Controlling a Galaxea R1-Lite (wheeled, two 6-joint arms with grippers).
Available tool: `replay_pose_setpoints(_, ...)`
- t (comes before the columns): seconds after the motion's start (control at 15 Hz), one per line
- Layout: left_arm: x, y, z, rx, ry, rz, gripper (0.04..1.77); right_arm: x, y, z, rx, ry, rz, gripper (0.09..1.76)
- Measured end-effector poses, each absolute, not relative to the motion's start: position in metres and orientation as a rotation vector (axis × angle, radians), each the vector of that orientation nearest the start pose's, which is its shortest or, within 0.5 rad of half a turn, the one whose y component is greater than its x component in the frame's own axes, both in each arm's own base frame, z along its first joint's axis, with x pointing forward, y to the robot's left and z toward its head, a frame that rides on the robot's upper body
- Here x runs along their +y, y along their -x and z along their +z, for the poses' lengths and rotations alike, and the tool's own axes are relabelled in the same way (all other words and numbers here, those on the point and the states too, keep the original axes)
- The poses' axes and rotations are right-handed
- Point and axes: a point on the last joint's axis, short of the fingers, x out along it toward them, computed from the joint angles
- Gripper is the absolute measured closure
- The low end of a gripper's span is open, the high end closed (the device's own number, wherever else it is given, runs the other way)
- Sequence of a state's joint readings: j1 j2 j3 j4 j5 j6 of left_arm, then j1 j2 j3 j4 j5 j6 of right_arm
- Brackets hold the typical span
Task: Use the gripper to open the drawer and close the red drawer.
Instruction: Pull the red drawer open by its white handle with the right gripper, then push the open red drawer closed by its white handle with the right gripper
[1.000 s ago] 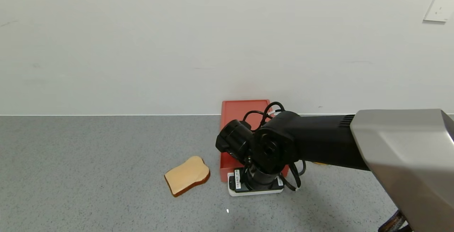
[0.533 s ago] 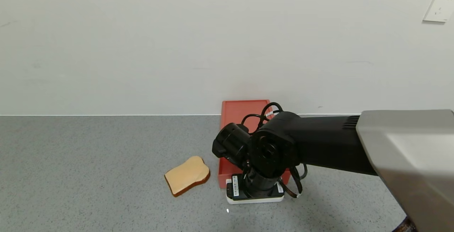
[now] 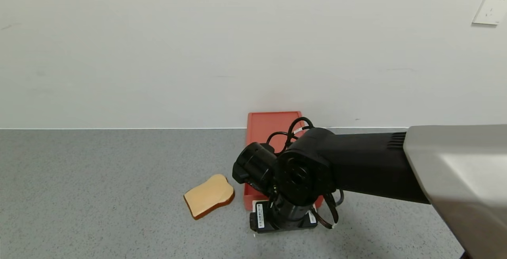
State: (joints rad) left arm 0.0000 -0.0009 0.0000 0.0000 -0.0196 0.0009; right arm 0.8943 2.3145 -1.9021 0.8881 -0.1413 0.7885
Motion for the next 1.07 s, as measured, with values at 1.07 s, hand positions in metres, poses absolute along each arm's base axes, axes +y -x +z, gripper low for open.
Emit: replay_pose_setpoints(1.07,-0.001,0.023,0.075,-0.001,-0.006,-0.023,0.09,0.296,-0.265,0.183,1.142,-0.010,0.247,0.14)
